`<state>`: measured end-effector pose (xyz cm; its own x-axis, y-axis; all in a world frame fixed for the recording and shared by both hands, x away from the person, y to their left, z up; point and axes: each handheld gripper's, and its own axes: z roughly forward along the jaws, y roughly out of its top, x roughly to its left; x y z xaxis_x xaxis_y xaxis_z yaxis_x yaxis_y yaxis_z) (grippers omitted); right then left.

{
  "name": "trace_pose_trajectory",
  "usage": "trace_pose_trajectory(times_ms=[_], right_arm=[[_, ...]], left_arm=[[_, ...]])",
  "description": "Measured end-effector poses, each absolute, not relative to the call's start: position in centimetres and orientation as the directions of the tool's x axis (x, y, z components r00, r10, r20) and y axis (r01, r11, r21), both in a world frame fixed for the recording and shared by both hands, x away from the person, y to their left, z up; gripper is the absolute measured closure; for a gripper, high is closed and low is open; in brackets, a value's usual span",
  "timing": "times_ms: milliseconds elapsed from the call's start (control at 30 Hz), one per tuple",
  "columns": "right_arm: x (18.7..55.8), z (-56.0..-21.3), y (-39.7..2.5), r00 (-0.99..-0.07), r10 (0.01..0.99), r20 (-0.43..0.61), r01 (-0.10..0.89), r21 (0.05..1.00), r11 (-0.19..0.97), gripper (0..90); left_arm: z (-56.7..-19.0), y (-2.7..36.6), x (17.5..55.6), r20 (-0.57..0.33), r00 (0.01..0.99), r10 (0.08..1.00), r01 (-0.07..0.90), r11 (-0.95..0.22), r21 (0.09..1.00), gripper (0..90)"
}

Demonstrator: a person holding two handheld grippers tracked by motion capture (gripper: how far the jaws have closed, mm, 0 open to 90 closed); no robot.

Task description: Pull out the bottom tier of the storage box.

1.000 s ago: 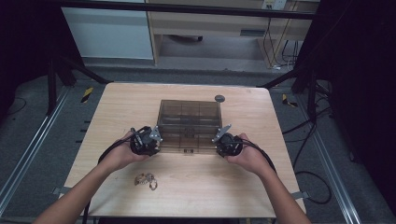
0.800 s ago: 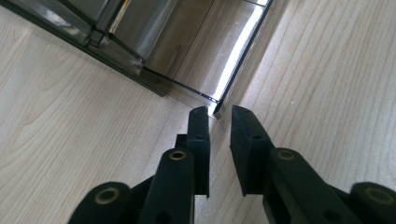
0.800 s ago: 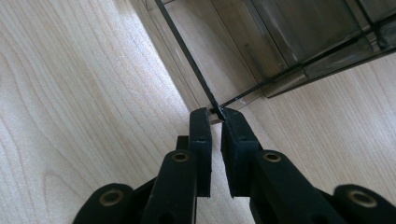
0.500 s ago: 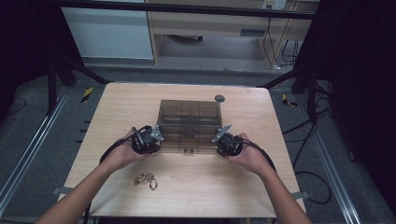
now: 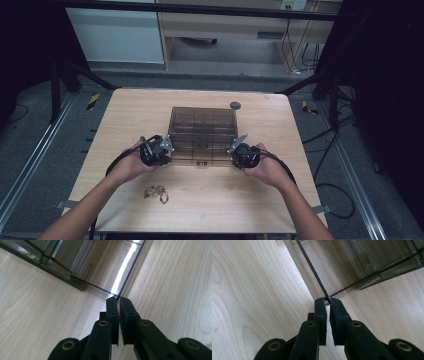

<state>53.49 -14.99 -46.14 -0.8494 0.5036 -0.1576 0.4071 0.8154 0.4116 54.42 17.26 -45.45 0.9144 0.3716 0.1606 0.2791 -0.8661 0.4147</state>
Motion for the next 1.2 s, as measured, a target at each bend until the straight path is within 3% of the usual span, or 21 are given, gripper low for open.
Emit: trace_pose_trajectory(times_ms=[1200], right_arm=[[49.8, -46.1, -14.9, -0.879, 0.451, -0.152, 0.365, 0.394, 0.843, 85.8]], left_arm=[[-45.4, 17.5, 50.8, 0.150, 0.935, 0.322, 0.240, -0.884, 0.401, 87.1]])
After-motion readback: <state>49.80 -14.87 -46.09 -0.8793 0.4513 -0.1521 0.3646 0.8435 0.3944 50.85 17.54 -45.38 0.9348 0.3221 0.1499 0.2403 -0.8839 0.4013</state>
